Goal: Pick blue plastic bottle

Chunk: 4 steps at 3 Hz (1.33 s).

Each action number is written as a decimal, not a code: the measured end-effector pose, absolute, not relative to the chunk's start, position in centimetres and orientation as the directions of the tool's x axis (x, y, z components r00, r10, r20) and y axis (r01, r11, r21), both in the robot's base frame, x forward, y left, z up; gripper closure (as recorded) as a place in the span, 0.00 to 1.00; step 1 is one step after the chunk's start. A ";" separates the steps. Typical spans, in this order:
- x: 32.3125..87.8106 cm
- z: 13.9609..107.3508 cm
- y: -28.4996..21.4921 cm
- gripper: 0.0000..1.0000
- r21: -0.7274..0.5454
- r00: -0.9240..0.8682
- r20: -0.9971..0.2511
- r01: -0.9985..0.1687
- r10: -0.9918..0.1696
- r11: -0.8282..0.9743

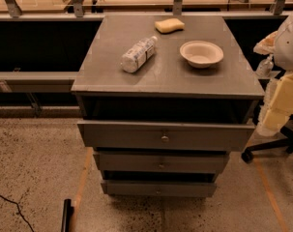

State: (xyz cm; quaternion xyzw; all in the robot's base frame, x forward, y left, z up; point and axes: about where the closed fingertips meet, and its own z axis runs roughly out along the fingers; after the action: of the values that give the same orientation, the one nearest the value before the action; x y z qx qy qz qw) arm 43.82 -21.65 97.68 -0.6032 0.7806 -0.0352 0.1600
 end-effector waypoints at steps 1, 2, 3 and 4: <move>43.8 97.7 -21.6 0.00 -0.248 -0.221 -0.207 -0.930 -0.953 0.270; 46.0 97.7 -20.0 0.00 -0.249 -0.120 -0.157 -0.956 -0.980 0.157; 51.7 97.2 -15.7 0.00 -0.233 0.156 -0.014 -0.961 -0.988 -0.149; 58.3 96.6 -11.8 0.00 -0.241 0.362 0.043 -0.901 -0.931 -0.362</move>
Offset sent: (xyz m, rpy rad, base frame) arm 0.0946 0.0666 -0.0028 -0.2242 0.0706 0.4697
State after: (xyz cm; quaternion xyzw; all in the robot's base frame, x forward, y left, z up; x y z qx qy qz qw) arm 58.33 -11.82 96.63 -0.8206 0.5580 -0.0862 0.0884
